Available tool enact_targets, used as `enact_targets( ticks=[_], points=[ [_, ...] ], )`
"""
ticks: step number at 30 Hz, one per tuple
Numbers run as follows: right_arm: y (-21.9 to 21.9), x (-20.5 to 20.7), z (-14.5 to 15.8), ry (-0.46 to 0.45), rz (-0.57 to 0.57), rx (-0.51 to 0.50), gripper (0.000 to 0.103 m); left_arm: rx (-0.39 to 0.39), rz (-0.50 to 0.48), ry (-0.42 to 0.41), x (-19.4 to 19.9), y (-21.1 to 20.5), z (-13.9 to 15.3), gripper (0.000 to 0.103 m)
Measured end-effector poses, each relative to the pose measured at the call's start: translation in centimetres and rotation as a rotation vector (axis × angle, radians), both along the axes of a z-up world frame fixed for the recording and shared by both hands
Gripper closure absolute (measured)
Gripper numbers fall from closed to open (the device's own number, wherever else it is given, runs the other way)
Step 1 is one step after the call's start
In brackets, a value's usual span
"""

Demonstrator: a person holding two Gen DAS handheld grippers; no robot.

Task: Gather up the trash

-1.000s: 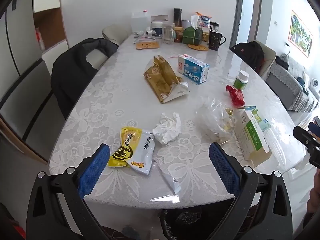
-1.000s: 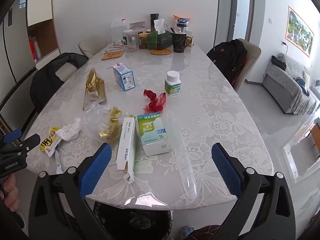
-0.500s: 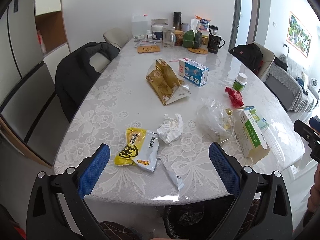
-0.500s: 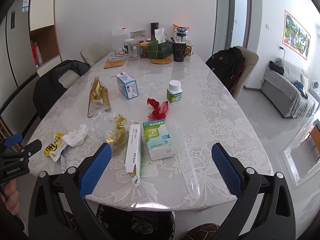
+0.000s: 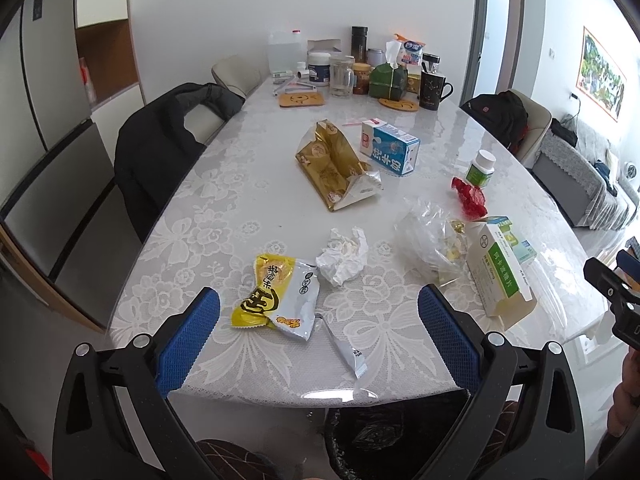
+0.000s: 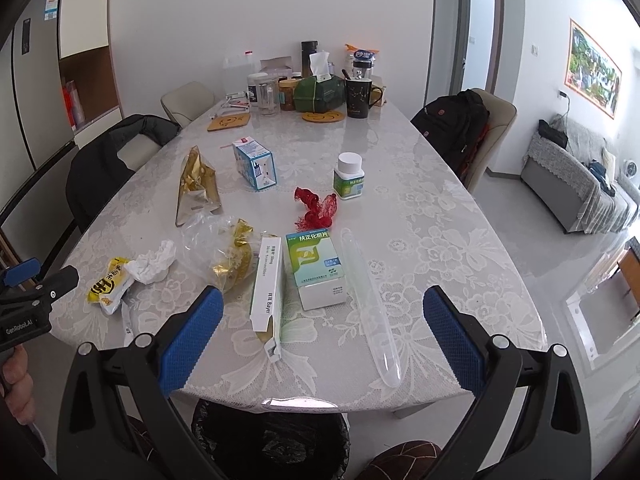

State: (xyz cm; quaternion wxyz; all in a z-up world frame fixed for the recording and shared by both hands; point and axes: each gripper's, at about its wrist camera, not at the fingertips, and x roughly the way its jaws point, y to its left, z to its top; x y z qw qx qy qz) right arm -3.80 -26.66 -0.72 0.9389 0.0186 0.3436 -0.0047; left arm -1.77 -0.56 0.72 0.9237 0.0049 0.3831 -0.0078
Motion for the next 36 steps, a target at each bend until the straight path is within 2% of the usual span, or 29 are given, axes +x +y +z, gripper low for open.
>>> enact_targets(
  ticks=[36],
  points=[
    [-0.8,-1.1,0.5,0.008,0.035,0.038,0.007,-0.042,-0.058,0.016,-1.1,-0.9,0.8,0.006]
  ],
)
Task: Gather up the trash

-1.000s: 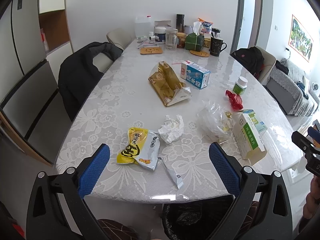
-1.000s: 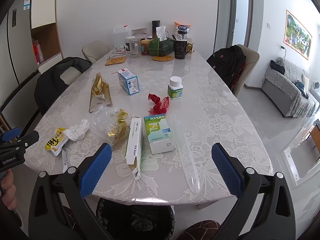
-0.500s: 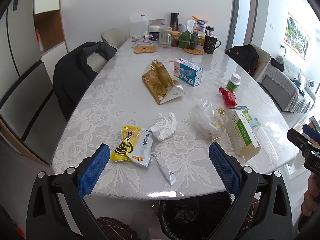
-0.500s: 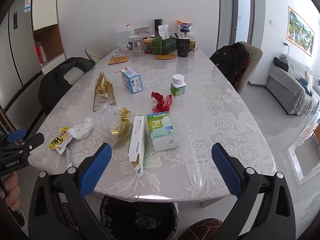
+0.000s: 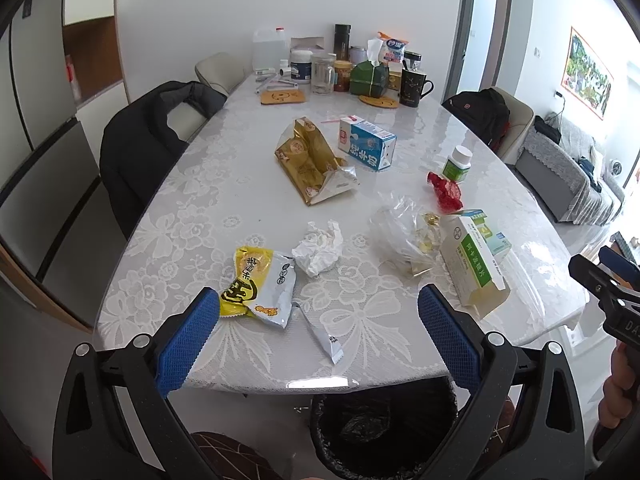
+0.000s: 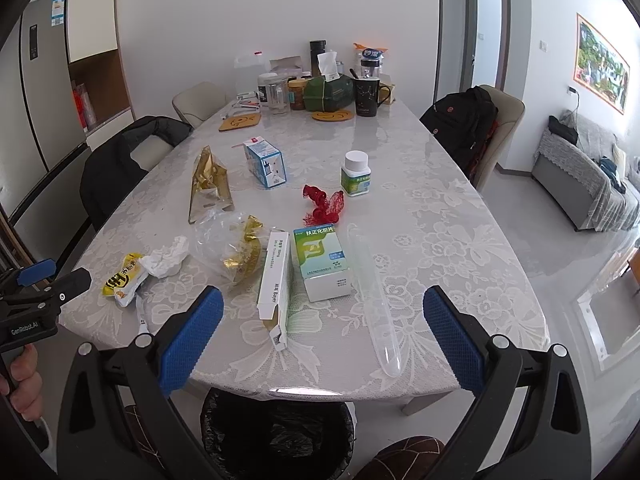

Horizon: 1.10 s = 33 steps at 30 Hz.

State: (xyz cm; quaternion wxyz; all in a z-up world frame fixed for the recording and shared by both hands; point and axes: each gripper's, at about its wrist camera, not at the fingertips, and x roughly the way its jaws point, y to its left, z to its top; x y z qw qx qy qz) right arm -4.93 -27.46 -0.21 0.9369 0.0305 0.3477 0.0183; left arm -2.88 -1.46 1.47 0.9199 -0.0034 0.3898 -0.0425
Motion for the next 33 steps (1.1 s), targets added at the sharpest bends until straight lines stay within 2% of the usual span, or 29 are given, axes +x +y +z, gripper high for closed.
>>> enact_targets(
  ticks=[14,22,33],
  points=[
    [0.9,0.9,-0.7,0.015,0.011,-0.018,0.007,0.004,0.016,0.012,0.9,0.9,-0.6,0.006],
    [2.6,2.6,-2.7,0.061,0.037,-0.028,0.007,0.028,0.069,0.061,3.0,3.9,-3.1,0.006],
    [4.7,5.9,-6.8,0.162,0.05,-0.043,0.028,0.034,0.085,0.19,7.3,6.3,-9.1,0.007]
  ],
)
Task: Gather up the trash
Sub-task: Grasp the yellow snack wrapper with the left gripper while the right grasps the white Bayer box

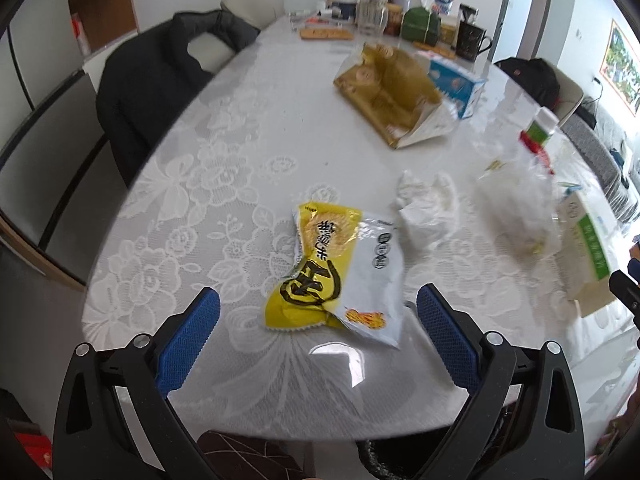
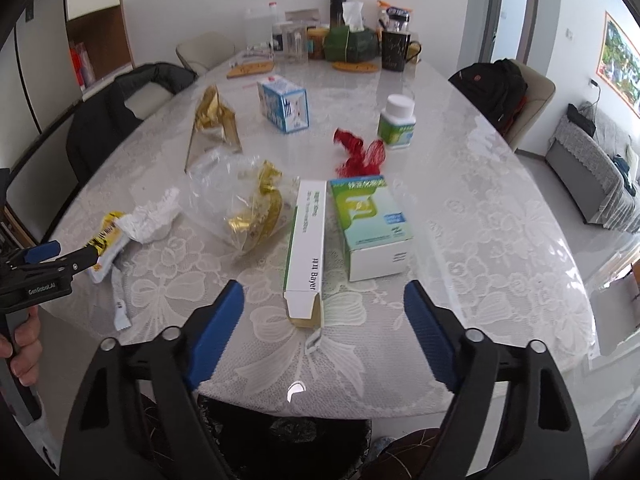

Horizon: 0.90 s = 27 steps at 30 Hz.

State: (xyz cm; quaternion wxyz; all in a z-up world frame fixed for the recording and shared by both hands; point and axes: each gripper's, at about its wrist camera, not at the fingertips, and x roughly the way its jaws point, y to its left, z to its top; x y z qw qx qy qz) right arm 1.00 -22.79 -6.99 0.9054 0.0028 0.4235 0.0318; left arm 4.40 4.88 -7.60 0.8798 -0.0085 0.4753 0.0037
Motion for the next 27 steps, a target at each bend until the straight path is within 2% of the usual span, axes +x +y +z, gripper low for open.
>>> enact_targets(
  ticks=[9,13,16,21,27],
  points=[
    [0.9,2.1,-1.9,0.045,-0.001,0.002,0.04,0.011,-0.017,0.065,3.1,-0.4,-2.5,0.014],
    [1.1,2.7,-2.4,0.057,-0.006,0.003,0.048,0.034,-0.012,0.063,3.6,-0.8,-2.6,0.018],
    [1.1,3.0,-2.7,0.062,-0.012,-0.005,0.057,0.037,-0.006,0.067,3.4,-0.8,-2.3,0.038],
    [1.0,3.1,-3.2,0.078,-0.01,0.001,0.079,0.05,0.004,0.067,3.2,-1.0,-2.1,0.055],
    [1.0,2.6,-2.8,0.063,0.0,0.002,0.082,0.0,0.006,0.052,2.6,-0.5,-1.9,0.072]
  ],
)
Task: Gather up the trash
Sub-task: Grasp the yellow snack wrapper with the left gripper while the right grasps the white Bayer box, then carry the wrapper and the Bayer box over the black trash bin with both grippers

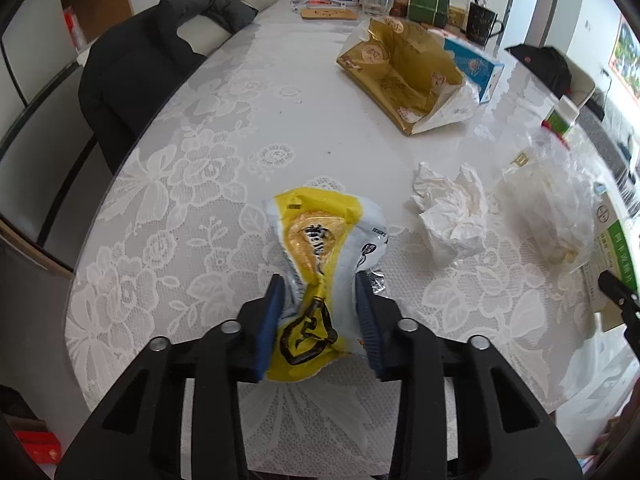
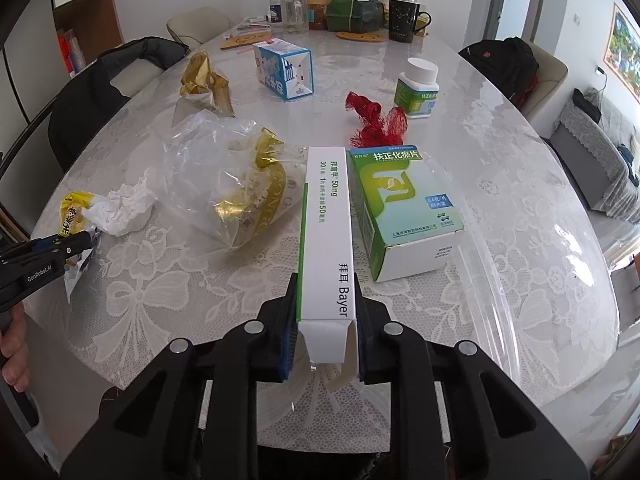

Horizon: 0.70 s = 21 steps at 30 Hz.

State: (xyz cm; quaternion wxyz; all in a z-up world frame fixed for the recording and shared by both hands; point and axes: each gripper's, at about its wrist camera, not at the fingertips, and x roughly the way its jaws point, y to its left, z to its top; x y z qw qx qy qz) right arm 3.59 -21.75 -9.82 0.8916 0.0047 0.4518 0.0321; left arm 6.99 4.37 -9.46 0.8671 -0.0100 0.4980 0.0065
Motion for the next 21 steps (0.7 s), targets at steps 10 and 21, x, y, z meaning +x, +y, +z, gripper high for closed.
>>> enact_targets(
  ticks=[10,21],
  points=[
    [-0.4,-2.0,2.0,-0.039,0.007,0.022,0.083,-0.033,0.007,-0.051,-2.7,0.5,1.8,0.087],
    [-1.3,-5.4,3.9,-0.082,0.012,0.027,0.083,-0.067,0.004,-0.087,-5.3,-0.2,3.3,0.088]
  ],
)
